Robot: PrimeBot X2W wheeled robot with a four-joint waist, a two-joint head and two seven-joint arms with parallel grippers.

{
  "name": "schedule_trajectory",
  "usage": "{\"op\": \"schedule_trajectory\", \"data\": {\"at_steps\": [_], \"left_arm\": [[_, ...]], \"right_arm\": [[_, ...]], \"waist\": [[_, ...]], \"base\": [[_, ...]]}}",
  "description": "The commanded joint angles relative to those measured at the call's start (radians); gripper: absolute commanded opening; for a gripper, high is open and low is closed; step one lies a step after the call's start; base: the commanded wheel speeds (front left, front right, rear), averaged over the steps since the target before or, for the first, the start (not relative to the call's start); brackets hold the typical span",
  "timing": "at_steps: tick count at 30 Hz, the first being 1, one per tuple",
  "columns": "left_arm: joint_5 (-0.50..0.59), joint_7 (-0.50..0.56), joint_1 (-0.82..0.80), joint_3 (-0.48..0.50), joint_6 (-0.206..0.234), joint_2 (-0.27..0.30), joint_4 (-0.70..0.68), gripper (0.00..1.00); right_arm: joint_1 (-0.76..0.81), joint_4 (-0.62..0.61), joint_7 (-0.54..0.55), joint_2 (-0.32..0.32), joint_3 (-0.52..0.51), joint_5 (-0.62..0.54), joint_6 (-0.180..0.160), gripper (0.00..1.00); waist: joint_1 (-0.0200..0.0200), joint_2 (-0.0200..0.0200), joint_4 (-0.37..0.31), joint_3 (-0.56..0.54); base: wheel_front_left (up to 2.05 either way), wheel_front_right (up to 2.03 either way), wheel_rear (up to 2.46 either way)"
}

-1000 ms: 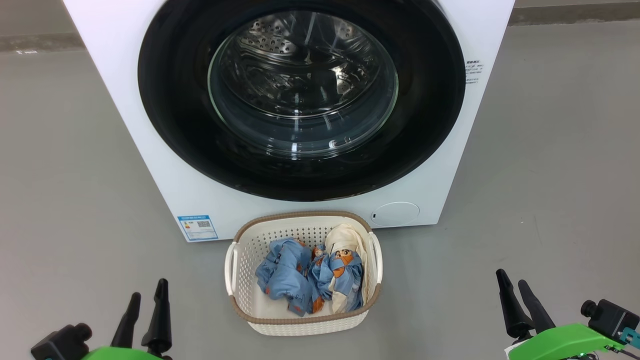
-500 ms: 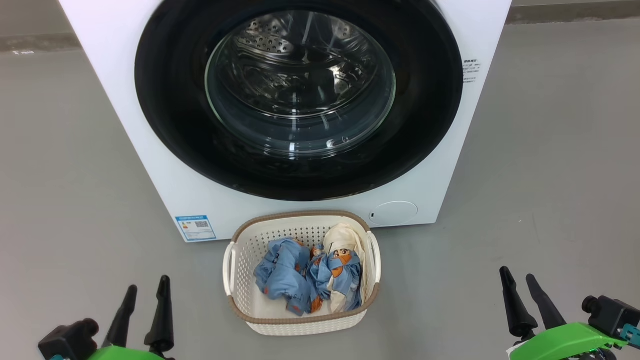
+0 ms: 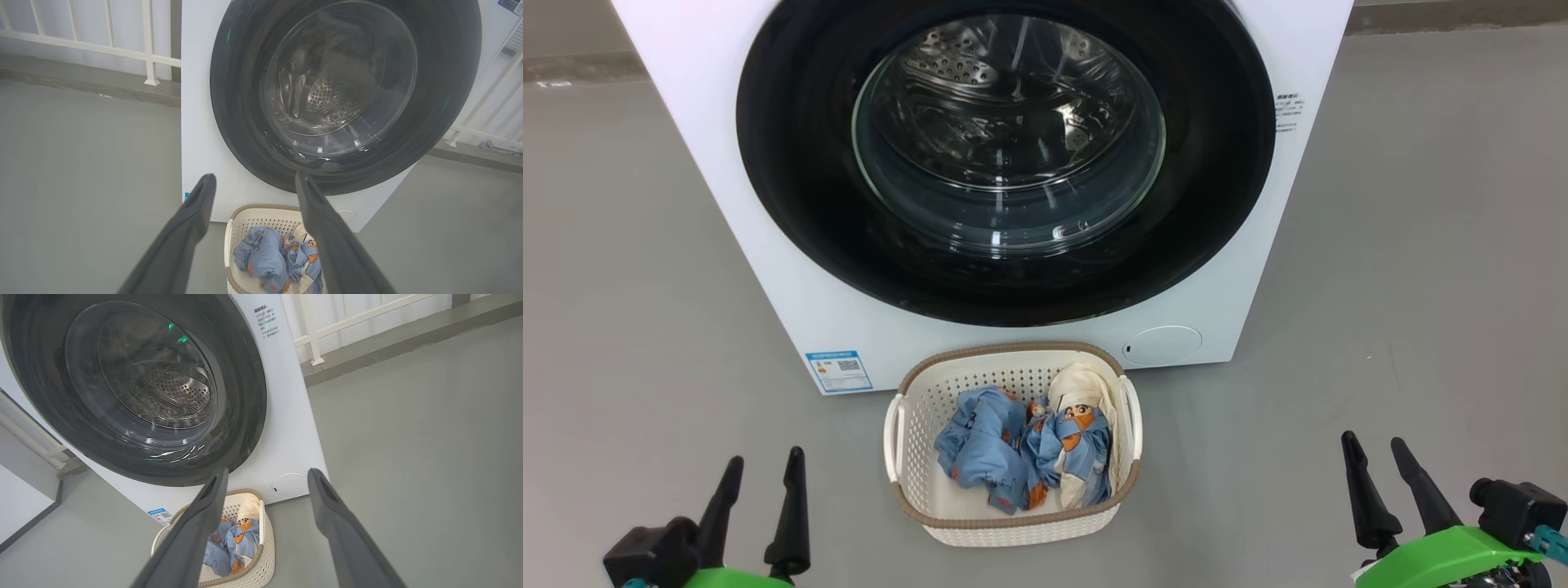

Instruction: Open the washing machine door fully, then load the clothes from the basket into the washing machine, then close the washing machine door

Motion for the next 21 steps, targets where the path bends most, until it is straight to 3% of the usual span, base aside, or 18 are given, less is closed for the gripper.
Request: {"op": "schedule_trajectory", "data": {"at_steps": [1, 11, 21], "left_arm": [[0.043, -0.02, -0.022, 0.029, -0.002, 0.023, -0.031, 1.0], [0.141, -0.048, -0.02, 0.034, -0.003, 0.04, -0.022, 1.0], [0.119, -0.05, -0.02, 0.055, -0.003, 0.049, 0.01, 1.0]], "right_arm": [[-0.039, -0.028, -0.018, -0.02, 0.017, -0.037, 0.002, 1.0], [-0.032, -0.034, -0.049, -0.027, 0.0, -0.133, 0.002, 1.0], [-0.021, -0.037, -0.053, -0.023, -0.009, -0.14, 0.002, 1.0]], "waist": [[-0.0001, 0.0, -0.001, 0.0], [-0.0001, 0.0, -0.006, 0.002], [-0.0001, 0.0, -0.01, 0.007]], "base": [[0.0, 0.0, 0.0], [0.0, 0.0, 0.0], [0.0, 0.0, 0.0]]}}
